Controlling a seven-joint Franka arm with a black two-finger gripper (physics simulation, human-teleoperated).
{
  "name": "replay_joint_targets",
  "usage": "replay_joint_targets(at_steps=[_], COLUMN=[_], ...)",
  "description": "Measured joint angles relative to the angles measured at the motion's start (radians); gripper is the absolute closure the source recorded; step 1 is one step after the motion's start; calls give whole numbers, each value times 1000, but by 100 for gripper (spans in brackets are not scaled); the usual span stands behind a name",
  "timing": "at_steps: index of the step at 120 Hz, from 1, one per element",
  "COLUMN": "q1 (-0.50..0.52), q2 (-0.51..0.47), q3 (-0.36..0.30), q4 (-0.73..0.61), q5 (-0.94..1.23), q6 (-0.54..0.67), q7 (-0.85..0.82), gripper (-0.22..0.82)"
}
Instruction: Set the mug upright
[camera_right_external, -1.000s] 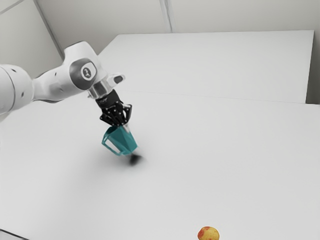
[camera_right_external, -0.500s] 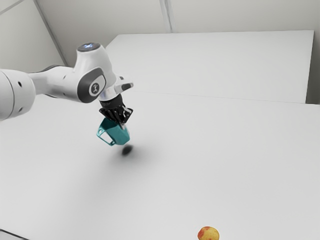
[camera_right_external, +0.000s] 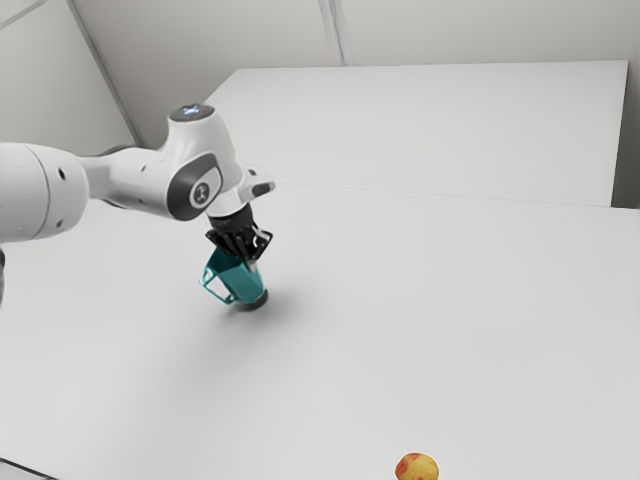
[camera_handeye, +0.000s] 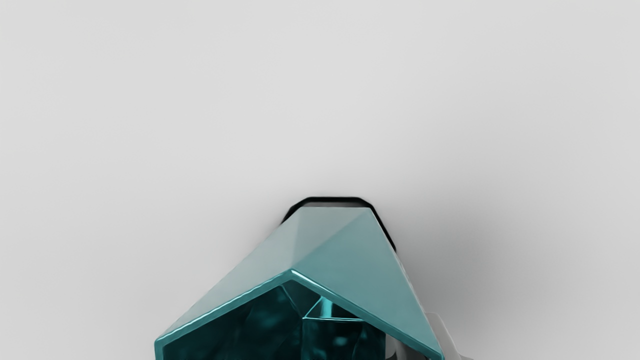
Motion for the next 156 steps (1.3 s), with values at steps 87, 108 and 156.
replay_joint_targets(at_steps=[87,108,156], q1=[0,-3,1], q2=[-24,-63,-134], q3=[-7,-18,-22], q4=[-12,-1,211], q5=[-17,-18,6], q6=[12,-15,-188], q7=[-6,-2,7], gripper=[11,5,1])
